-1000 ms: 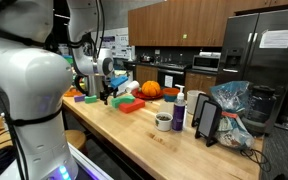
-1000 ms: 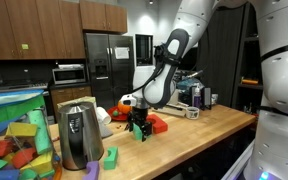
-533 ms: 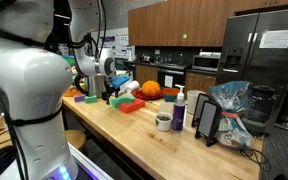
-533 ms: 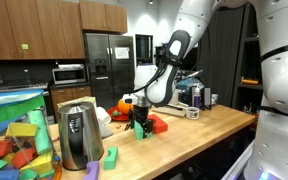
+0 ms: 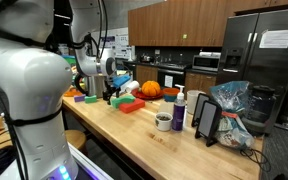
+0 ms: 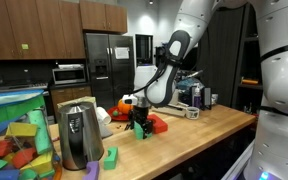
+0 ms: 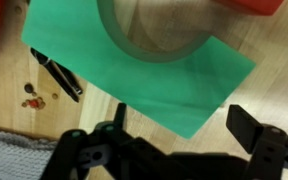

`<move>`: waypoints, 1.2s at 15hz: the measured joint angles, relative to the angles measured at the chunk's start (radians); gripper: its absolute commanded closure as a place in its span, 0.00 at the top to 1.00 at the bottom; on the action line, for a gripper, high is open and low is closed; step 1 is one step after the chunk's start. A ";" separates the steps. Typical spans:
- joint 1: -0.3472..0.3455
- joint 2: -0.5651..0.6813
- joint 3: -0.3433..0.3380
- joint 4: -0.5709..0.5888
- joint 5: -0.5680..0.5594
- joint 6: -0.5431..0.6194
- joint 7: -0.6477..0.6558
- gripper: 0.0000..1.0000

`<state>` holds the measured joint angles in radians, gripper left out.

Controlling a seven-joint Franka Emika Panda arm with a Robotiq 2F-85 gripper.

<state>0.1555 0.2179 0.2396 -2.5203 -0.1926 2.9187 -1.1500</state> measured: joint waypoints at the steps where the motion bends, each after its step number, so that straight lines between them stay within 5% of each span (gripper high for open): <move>1: 0.000 0.000 0.000 0.000 0.000 0.000 0.000 1.00; 18: 0.002 0.000 -0.006 0.007 -0.074 -0.008 0.068 1.00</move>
<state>0.1578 0.2177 0.2337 -2.5131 -0.2665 2.9104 -1.0819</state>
